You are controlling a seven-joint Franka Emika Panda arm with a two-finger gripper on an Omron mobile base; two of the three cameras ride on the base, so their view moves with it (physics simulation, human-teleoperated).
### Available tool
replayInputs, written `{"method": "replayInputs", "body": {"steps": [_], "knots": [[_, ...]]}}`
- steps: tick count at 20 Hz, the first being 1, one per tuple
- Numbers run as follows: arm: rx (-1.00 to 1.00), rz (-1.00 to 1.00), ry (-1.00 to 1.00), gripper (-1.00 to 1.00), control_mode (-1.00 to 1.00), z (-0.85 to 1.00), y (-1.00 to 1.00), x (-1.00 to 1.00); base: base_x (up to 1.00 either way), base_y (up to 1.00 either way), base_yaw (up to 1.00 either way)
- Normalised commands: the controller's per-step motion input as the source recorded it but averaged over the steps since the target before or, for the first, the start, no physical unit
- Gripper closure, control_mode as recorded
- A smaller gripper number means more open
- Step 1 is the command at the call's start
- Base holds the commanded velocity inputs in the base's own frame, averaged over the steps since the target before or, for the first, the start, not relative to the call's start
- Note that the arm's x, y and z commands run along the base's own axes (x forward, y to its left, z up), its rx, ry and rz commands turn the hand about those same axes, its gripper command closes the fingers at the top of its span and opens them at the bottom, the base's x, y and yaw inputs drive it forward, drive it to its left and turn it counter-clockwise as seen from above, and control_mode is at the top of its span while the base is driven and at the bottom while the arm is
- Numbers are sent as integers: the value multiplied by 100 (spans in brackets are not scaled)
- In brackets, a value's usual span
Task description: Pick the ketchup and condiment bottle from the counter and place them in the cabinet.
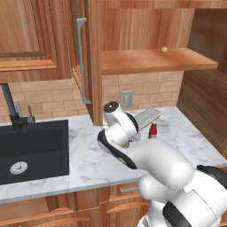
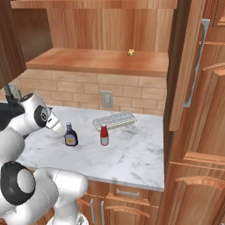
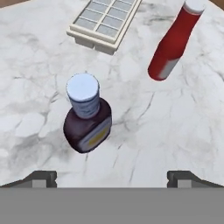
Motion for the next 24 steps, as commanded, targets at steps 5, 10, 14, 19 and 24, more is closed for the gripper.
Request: {"method": "replayInputs", "body": {"steps": [5,10,14,19,24], "knots": [[0,-16,0,-100,-100,-18,27,10,0,0,0],[-1,-18,0,-100,-100,-10,8,16,0,0,0],[-3,-15,0,-100,-100,-6,0,29,0,0,0],[-1,-14,0,-100,-100,-4,0,29,0,0,0],[0,-9,0,-100,-100,-3,-3,20,0,0,0]]}}
